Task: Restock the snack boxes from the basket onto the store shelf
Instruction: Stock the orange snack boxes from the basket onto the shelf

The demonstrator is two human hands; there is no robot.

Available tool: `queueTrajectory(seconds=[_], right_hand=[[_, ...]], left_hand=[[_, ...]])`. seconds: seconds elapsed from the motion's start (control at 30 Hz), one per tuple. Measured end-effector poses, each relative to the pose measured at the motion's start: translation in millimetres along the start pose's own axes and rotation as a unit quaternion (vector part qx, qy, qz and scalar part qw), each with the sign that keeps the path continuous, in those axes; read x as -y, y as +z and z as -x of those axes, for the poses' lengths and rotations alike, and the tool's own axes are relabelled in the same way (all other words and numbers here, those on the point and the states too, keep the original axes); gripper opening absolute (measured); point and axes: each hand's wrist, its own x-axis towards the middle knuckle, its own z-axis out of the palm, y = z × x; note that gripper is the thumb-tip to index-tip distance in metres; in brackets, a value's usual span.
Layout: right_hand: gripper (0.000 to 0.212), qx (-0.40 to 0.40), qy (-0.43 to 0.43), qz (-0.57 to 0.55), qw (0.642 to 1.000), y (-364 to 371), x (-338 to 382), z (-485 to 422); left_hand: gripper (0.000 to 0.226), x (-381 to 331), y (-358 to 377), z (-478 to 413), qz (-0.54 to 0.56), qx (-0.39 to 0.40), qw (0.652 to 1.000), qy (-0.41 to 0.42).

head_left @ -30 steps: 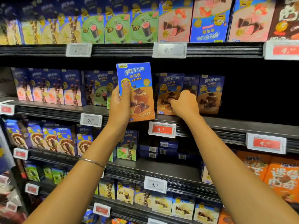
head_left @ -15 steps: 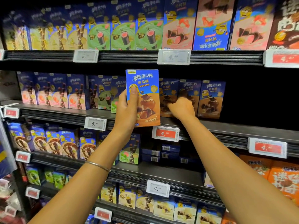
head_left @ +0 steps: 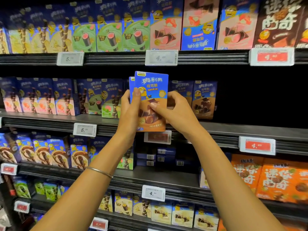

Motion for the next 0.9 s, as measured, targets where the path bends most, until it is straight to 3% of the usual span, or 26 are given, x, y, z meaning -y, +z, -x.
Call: queueTrajectory(seconds=[0.07,0.2,0.33,0.57,0.73,0.9], right_hand=[[0.042,-0.003,0.022,-0.023,0.999,-11,-3,1],[0.03,-0.032,0.04,-0.072,0.996,-39,-14,1],[0.022,-0.081,0.061,-0.077,0.992,-69,-32,-6],[0.027,-0.188,0.061,0.162,0.967,-95,-70,-30],[0.043,-0.217,0.098,0.272,0.932,-84,-87,-47],[0.035,-0.225,0.114,0.312,0.916,-67,-95,-63]], left_hand=[[0.078,0,3,0,0.018,0.003,1.0,-0.02],[0.043,8,-1,-10,-0.063,-0.041,0.997,-0.003],[0.031,14,-5,-17,-0.075,-0.06,0.995,-0.001],[0.019,19,-3,-22,-0.07,-0.088,0.993,-0.017],[0.016,17,-3,-21,-0.072,-0.096,0.993,-0.016],[0.017,16,-3,-19,-0.072,-0.092,0.993,-0.014]])
